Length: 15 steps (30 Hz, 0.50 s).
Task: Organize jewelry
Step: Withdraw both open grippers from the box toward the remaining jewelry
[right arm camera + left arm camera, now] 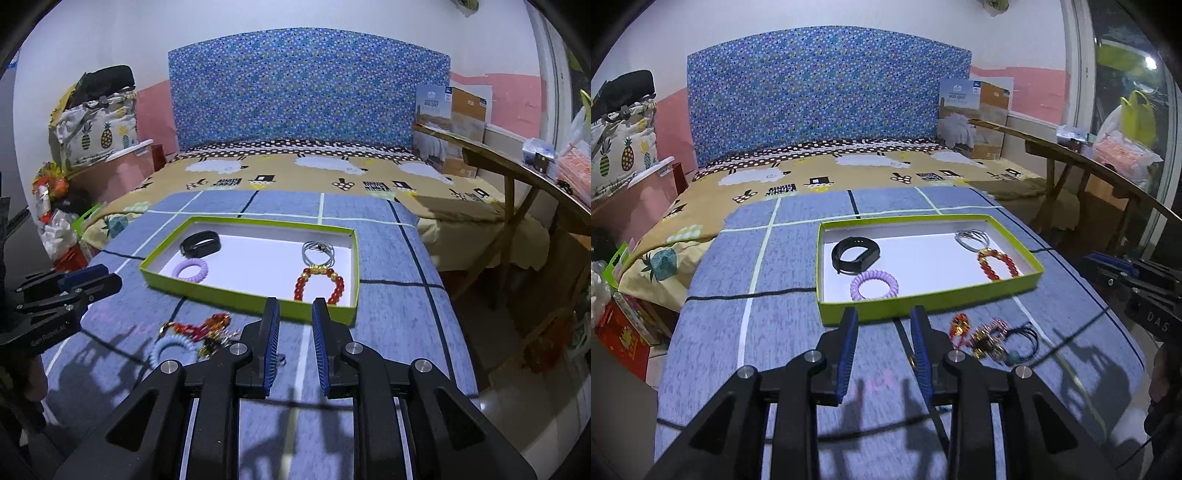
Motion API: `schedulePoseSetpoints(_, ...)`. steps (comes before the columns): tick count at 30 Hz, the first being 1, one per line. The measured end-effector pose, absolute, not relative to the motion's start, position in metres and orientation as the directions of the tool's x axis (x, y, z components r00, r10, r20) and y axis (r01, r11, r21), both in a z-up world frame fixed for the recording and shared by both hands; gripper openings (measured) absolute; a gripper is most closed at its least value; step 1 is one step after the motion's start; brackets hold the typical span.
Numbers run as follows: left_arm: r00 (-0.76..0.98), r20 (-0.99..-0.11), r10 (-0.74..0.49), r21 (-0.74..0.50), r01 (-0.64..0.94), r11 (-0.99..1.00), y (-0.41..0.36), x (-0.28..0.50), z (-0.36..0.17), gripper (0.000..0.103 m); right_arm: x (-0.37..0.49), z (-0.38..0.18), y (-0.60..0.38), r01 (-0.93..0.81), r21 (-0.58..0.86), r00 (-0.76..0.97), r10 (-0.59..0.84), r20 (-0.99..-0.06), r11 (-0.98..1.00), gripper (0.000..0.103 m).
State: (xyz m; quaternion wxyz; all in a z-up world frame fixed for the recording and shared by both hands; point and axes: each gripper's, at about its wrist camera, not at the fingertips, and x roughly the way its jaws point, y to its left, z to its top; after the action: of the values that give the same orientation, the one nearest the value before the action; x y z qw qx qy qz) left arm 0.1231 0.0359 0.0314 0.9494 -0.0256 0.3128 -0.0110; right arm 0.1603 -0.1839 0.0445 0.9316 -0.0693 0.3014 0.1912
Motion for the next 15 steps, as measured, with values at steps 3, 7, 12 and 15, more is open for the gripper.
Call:
schedulePoseSetpoints(3, 0.808, -0.587, -0.049, -0.055, 0.020, 0.998, 0.031, 0.110, 0.033, 0.031, 0.147, 0.046, -0.184, -0.401, -0.009, 0.746, 0.321, -0.583, 0.916, 0.019)
schedulePoseSetpoints(7, 0.813, -0.580, -0.058, -0.051, 0.035, 0.998, 0.026, 0.094, 0.034, 0.031, 0.133, 0.044, -0.186, -0.406, 0.007, 0.740, 0.333, -0.584, 0.914, 0.019)
schedulePoseSetpoints(12, 0.812, -0.578, -0.077, -0.066, 0.048, 0.997, 0.025, 0.075, 0.033, 0.031, 0.114, 0.041, -0.189, -0.411, 0.024, 0.733, 0.346, -0.586, 0.911, 0.019)
schedulePoseSetpoints(15, 0.814, -0.574, -0.089, -0.072, 0.058, 0.996, 0.024, 0.064, 0.033, 0.031, 0.103, 0.040, -0.190, -0.414, 0.028, 0.730, 0.351, -0.586, 0.910, 0.019)
